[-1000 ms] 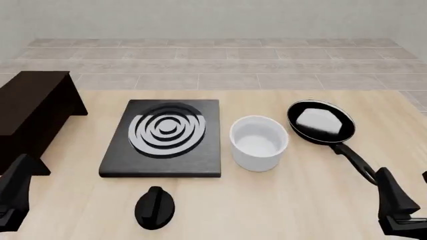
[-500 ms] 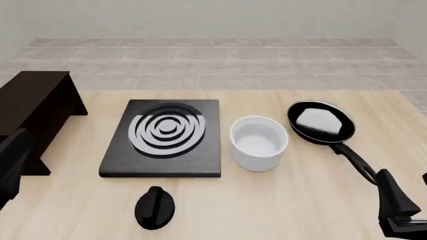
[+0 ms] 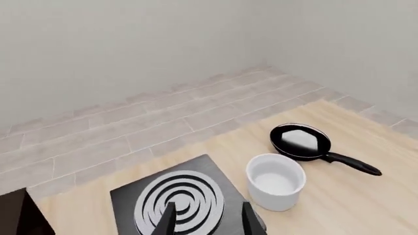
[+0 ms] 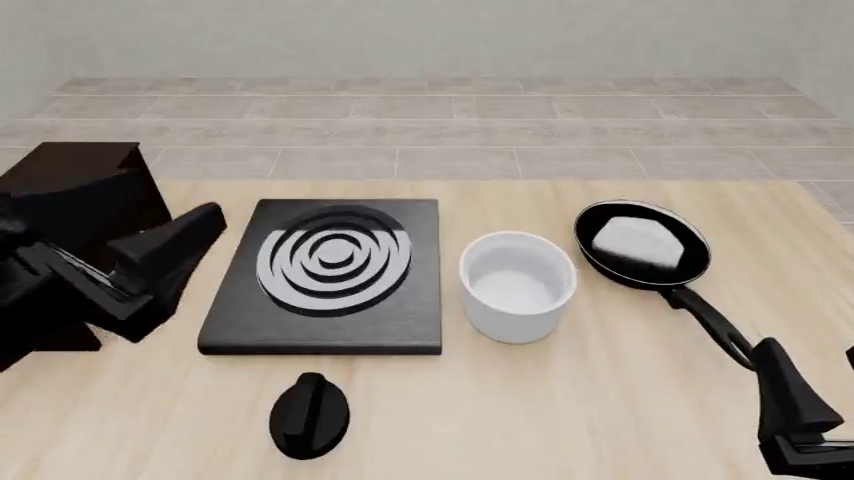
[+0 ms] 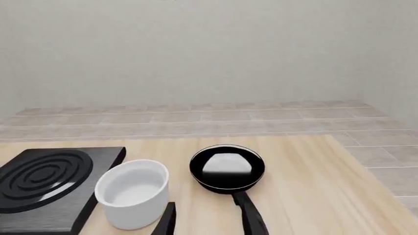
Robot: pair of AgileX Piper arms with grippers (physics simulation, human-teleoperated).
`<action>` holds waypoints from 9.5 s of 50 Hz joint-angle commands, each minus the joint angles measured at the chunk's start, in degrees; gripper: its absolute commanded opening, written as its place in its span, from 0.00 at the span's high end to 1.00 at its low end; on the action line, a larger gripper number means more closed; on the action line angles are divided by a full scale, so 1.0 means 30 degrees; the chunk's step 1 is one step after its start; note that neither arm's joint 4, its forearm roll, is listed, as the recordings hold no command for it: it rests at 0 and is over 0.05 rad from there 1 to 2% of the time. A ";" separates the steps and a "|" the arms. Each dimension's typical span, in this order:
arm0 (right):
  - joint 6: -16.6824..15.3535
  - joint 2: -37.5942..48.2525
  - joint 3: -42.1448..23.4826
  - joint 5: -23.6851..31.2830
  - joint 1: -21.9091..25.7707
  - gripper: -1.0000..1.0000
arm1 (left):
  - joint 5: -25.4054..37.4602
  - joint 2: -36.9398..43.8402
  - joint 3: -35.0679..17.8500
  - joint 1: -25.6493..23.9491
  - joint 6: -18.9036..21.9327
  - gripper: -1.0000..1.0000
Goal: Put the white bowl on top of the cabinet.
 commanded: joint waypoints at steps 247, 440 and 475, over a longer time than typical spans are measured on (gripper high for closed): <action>0.0505 -0.0014 0.0012 0.0324 -0.0193 0.00 | 0.8931 2.6517 -1.9164 -0.7136 1.1485 1.00; 0.0079 -0.0013 0.0012 0.0221 -0.0303 0.00 | 0.8086 1.9149 -1.4374 1.5447 0.9375 0.00; 0.0096 -0.0012 0.0012 0.0231 -0.0339 0.00 | 0.5539 1.2064 -0.9956 1.2995 0.9032 0.00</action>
